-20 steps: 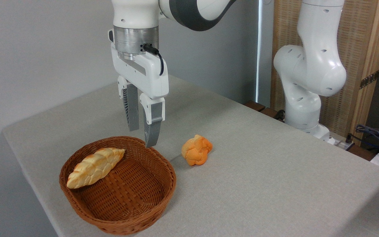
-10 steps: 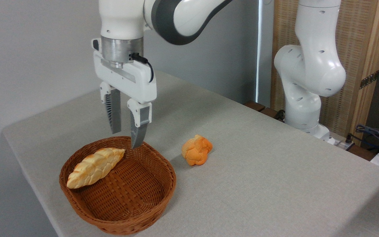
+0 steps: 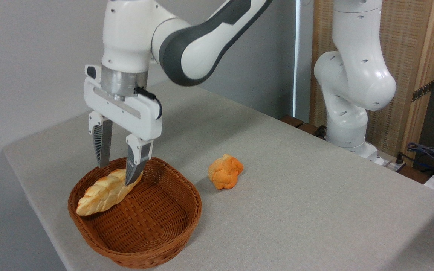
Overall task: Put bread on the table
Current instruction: 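Move the open gripper down over the bread roll in the wicker basket, then close the gripper on the golden bread roll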
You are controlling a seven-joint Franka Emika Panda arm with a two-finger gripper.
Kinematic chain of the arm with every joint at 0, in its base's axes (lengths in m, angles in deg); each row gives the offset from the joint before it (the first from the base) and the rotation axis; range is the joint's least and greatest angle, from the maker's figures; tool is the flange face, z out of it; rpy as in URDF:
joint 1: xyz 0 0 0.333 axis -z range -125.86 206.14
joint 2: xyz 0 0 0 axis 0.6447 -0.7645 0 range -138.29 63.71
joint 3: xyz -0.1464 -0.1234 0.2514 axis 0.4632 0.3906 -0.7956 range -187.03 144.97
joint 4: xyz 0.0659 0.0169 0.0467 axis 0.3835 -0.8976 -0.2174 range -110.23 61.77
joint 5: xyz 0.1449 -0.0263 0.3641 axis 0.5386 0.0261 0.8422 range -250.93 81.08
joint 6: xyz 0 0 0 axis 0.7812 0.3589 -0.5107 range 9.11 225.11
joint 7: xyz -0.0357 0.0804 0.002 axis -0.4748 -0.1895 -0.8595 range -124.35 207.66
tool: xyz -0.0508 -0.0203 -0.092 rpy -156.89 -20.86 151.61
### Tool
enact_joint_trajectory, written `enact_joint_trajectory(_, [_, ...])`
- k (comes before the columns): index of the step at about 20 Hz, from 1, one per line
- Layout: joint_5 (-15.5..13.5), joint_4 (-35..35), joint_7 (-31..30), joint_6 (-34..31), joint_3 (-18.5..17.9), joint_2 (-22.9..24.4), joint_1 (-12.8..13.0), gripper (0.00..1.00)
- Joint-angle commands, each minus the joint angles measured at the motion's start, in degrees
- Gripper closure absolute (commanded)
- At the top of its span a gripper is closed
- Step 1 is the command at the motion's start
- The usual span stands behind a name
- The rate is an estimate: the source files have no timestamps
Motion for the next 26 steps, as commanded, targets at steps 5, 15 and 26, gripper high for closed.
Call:
enact_joint_trajectory(5, [0.04, 0.85, -0.31, 1.84, 0.07, -2.48, 0.26, 0.01])
enact_joint_trajectory(15, [3.04, 0.85, 0.31, 1.92, 1.13, -4.41, 0.26, 0.66])
enact_joint_trajectory(26, [3.04, 0.85, 0.39, 1.92, 1.13, -4.32, 0.17, 0.79])
